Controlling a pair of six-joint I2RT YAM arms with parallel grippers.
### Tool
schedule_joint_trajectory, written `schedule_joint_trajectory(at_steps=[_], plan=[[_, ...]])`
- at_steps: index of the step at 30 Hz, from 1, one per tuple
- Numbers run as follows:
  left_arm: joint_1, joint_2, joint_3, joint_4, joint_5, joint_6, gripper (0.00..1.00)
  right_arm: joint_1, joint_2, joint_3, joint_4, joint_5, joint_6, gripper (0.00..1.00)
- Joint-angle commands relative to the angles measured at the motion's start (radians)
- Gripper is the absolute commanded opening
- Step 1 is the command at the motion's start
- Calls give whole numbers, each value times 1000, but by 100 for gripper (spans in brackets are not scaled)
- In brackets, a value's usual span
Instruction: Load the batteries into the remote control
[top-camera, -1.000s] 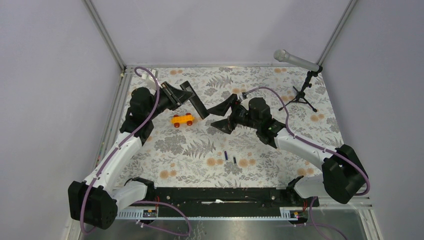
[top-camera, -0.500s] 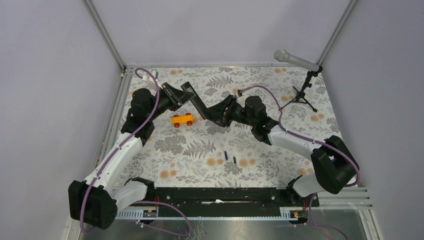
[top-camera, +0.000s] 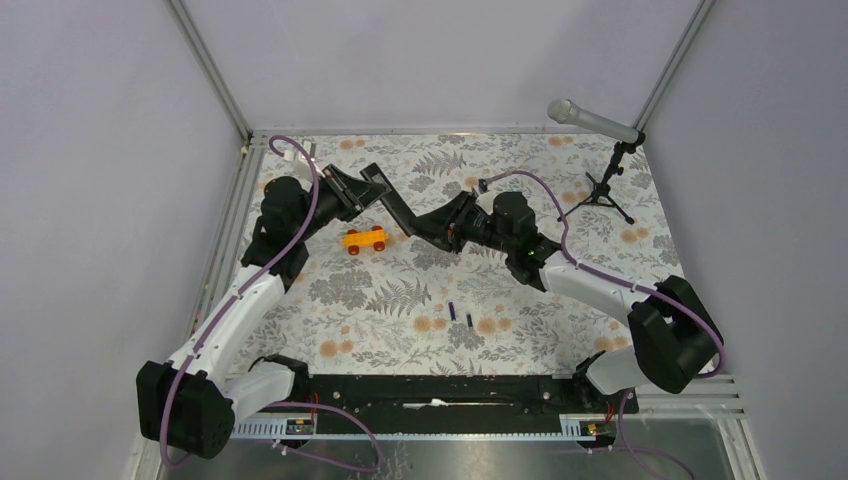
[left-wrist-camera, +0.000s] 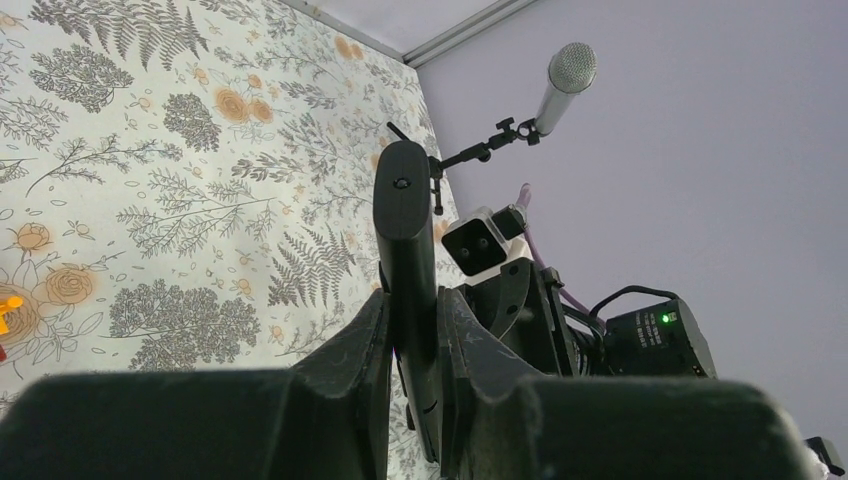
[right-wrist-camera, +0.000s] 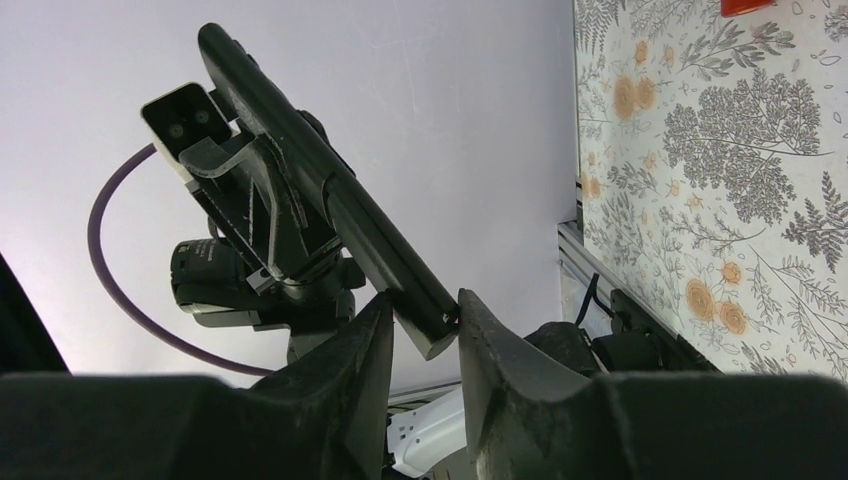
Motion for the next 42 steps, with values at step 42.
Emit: schedule_joint_trajectory(at_steps=[42], plan=[[-8,-10,15,7,-2,47,0,-2,-7,-32,233,49,-23,21]])
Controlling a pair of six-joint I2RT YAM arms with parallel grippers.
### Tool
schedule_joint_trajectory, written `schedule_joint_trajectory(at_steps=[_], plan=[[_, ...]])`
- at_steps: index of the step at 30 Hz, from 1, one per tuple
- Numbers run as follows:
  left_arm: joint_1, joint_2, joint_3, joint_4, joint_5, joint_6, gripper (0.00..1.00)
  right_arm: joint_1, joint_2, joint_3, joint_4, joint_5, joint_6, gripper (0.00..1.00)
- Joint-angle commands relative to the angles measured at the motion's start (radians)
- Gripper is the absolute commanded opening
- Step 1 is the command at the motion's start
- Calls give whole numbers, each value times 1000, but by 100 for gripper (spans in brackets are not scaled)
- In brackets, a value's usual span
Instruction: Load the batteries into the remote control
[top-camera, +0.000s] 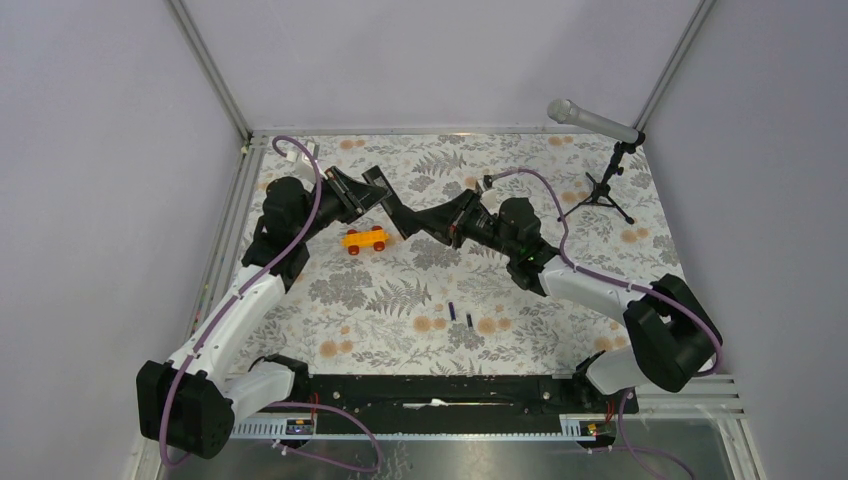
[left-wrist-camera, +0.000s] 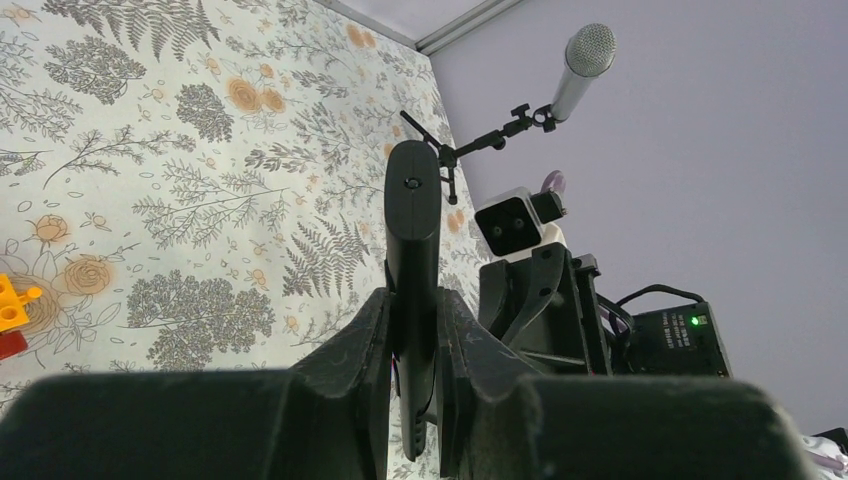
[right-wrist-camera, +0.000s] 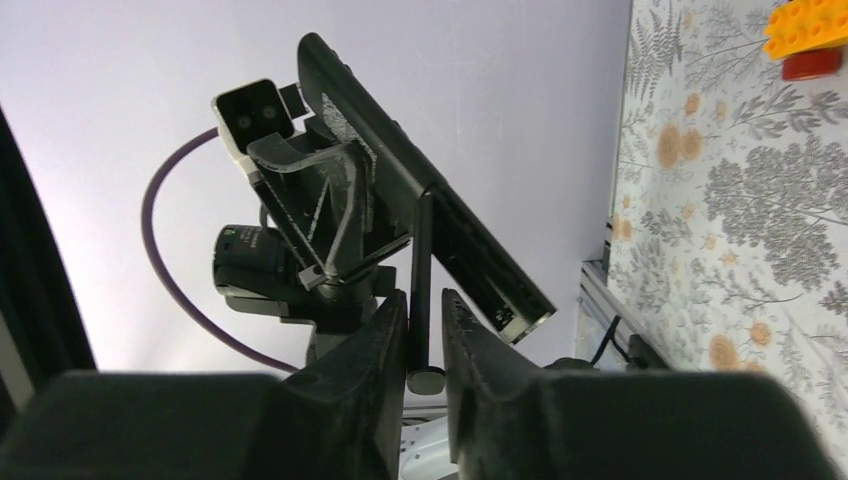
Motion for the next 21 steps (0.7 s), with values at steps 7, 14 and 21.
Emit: schedule_joint_trajectory(at_steps=[7,14,21], plan=[[-4,0,37,-83,-120,80,0,-2,-76,-4,-5,-2,-28,12],[5,33,33,-163,-166,177,0,-26,-258,-98,-356,81,-213,11],[16,30,-11,-71,-19,192,0,-137,-406,-269,-633,263,-408,10]])
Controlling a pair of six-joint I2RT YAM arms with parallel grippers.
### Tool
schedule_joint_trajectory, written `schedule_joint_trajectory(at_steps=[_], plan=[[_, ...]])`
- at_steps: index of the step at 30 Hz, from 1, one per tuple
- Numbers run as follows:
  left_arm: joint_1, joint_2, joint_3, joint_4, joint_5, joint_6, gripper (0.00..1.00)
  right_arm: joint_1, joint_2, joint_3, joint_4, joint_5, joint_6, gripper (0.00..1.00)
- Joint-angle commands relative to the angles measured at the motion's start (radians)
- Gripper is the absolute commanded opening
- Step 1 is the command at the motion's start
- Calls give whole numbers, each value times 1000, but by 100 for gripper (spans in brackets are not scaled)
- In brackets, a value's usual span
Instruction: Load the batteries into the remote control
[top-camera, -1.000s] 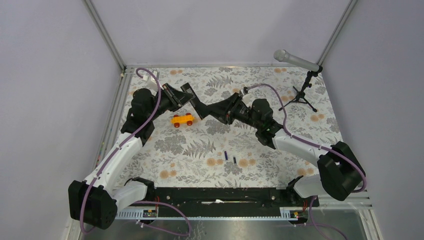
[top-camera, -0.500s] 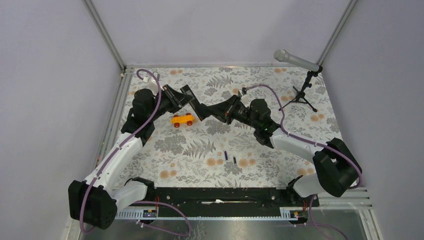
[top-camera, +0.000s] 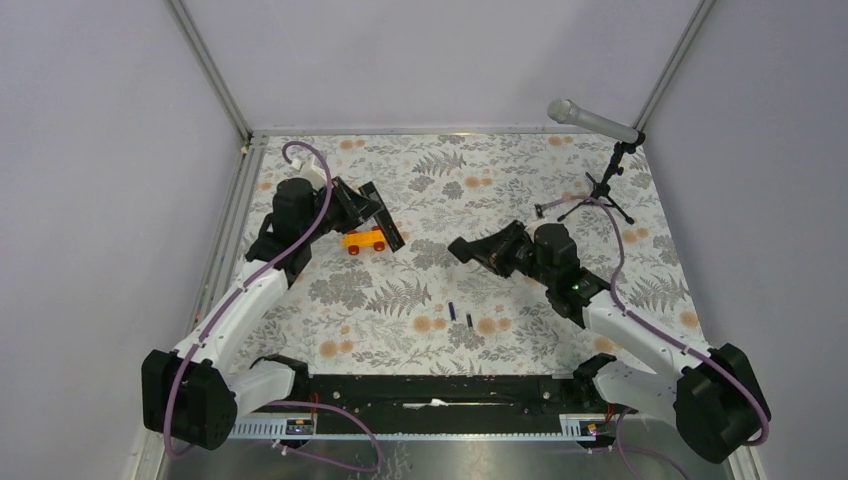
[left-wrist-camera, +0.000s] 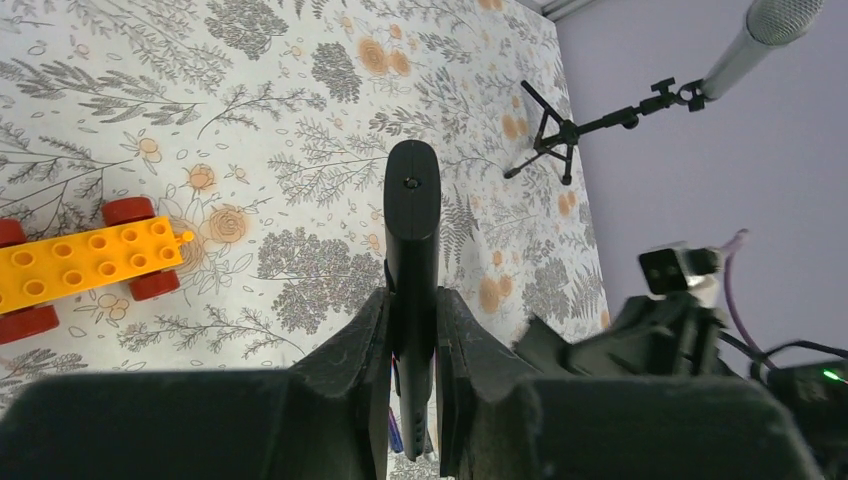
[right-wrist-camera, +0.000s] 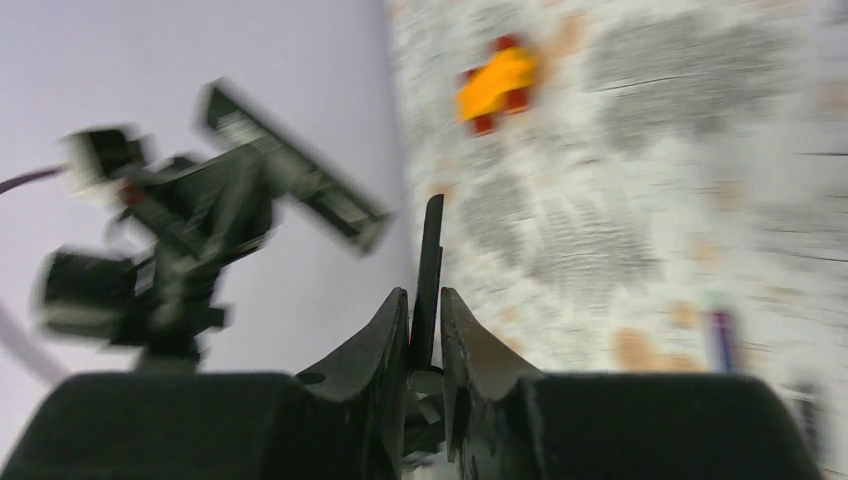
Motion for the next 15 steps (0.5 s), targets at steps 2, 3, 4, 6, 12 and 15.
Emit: schedule_joint_trajectory(at_steps=[2,3,4,6,12,15], plan=[[9,-20,-16,106,107,44,0,-68,-71,-124,-238,165,-164,10],[9,-24,-21,109,115,46,0,-79,-84,-157,-230,167,-159,10],[9,-28,-28,113,123,47,0,-91,-90,-184,-223,167,-160,10],[9,-33,-35,120,140,47,0,-116,-85,-221,-220,158,-173,10],[9,-34,-47,147,192,38,0,-153,-66,-281,-209,136,-210,20],[9,-36,-51,156,219,46,0,-157,-82,-261,-297,167,-237,46]])
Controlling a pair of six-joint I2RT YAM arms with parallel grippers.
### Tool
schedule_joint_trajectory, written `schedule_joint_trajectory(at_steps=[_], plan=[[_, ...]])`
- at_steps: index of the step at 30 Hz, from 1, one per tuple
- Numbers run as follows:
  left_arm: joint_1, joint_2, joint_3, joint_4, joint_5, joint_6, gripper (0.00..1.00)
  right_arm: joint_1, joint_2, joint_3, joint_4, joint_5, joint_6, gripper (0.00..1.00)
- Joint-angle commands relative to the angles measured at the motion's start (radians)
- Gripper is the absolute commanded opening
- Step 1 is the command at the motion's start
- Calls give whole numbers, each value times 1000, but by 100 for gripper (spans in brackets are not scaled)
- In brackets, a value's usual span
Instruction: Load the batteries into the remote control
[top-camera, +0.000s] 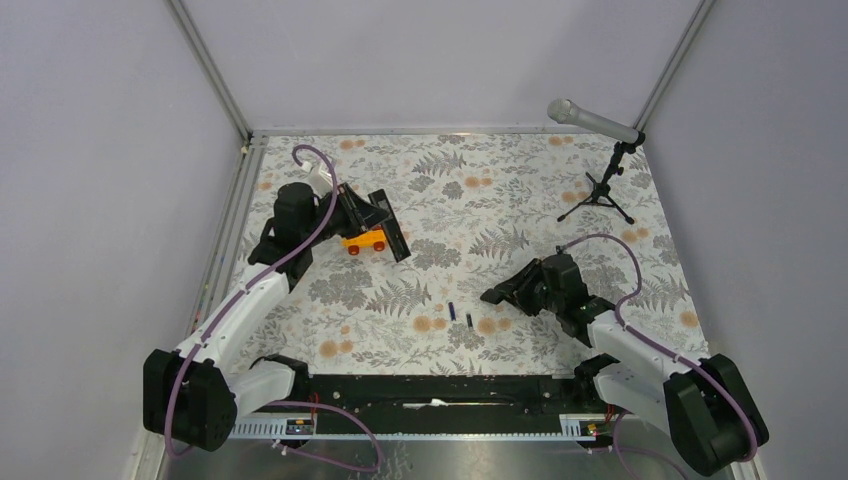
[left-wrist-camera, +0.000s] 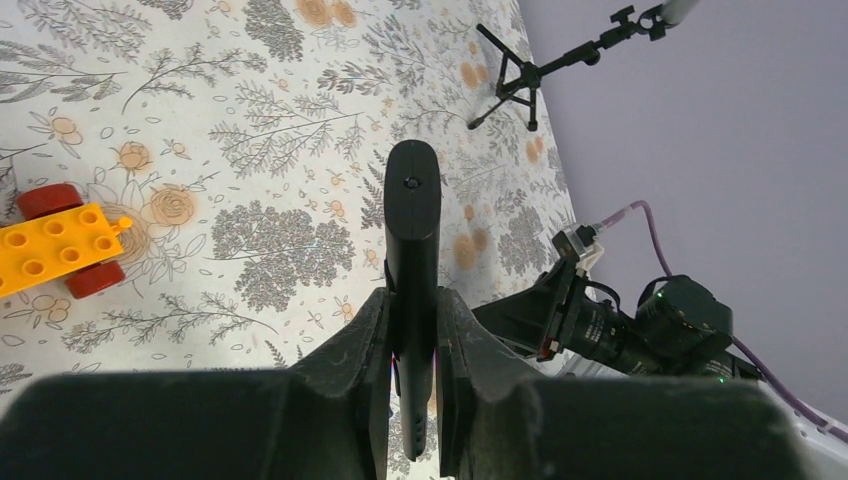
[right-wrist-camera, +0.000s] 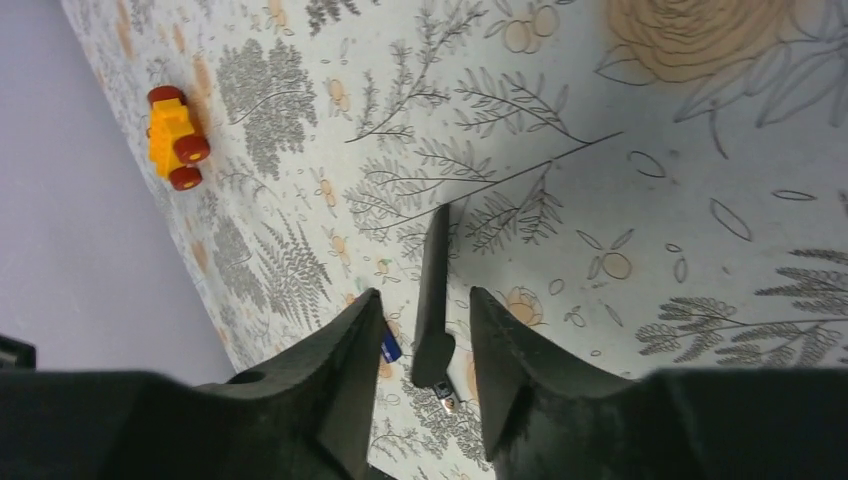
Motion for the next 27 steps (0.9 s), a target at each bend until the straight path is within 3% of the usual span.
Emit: schedule_joint_trajectory(at_steps=[1,8,12,15,18,20,23,27], plan=[[6,-28,-1,90,77,26,0,-8,-22,29,-100,56,-74,50],[6,-28,10,83,113,65,0,-10,-51,125,-357,119,-170,60],[6,-27,23,79,137,81,0,-10,-103,199,-397,100,-232,66],[7,-24,29,93,178,89,0,-9,-109,248,-305,-71,-331,67],[8,-15,30,131,246,81,0,8,-96,270,-101,-329,-388,68],[7,-7,37,150,292,66,0,43,-94,287,17,-408,-373,72],[6,-4,52,164,335,49,0,79,-62,322,134,-455,-320,74],[6,-18,56,161,335,58,0,107,19,408,-15,-365,-342,69]])
